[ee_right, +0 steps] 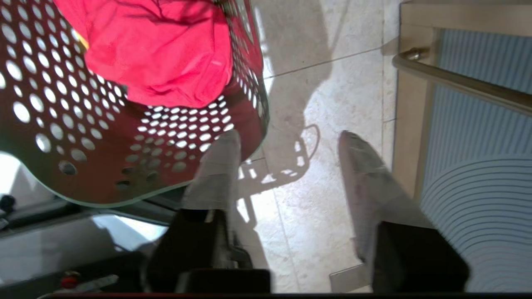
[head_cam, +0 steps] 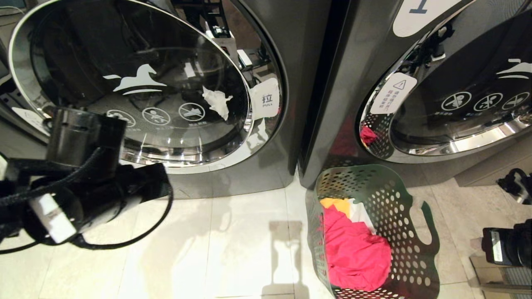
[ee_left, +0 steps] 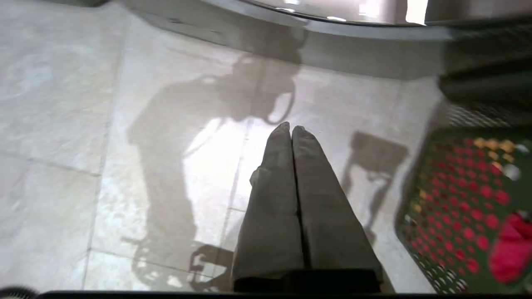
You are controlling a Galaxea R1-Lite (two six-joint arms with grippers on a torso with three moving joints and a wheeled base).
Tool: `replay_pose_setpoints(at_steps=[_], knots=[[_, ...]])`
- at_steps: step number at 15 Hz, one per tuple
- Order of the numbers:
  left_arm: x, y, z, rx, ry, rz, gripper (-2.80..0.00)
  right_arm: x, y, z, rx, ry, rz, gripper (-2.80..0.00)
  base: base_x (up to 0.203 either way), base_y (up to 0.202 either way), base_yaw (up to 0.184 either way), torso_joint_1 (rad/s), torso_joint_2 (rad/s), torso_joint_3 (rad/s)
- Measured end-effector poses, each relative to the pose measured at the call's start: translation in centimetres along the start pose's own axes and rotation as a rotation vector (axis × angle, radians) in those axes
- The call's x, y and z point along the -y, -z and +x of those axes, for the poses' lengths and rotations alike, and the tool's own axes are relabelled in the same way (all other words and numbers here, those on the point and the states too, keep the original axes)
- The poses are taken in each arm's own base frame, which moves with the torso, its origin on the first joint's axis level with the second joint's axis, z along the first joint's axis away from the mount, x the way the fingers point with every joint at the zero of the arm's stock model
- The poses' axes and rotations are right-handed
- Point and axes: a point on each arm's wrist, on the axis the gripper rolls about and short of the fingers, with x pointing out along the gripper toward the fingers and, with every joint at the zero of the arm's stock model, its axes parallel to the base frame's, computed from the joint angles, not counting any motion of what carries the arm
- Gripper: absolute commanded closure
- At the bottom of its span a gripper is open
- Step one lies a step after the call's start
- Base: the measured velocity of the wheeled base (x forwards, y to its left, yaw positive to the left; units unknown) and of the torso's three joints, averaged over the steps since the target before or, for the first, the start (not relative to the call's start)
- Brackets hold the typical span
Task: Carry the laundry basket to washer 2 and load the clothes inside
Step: Open the lid of the washing machine
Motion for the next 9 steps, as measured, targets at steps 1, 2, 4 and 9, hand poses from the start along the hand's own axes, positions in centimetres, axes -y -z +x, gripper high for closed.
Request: replay_pose_setpoints(at_steps=[1,2,4,9], knots=[[-2.4,-0.1,0.4,0.006,-0.086,-0.014,0.0,0.5,0.8,-0.2,-0.003,0.009,-0.018,0.0,0.0,0.0,0.0,0.0,0.0,0.0],[-5.0,0.1,0.6,0.008,-0.182,-0.032,0.0,1.2,1.7,-0.4,0.0,0.031,-0.024,0.0,0.0,0.0,0.0,0.0,0.0,0.0],[-9.1,1.4,-0.5,0.007,-0.32,-0.059,0.0,2.6,3.8,-1.0,0.021,0.068,-0.036,0.0,0.0,0.0,0.0,0.0,0.0,0.0],[-13.3,8.2,-6.9,-0.002,-0.28,0.128,0.0,4.0,12.9,-1.8,0.089,0.045,-0.32,0.0,0.0,0.0,0.0,0.0,0.0,0.0]])
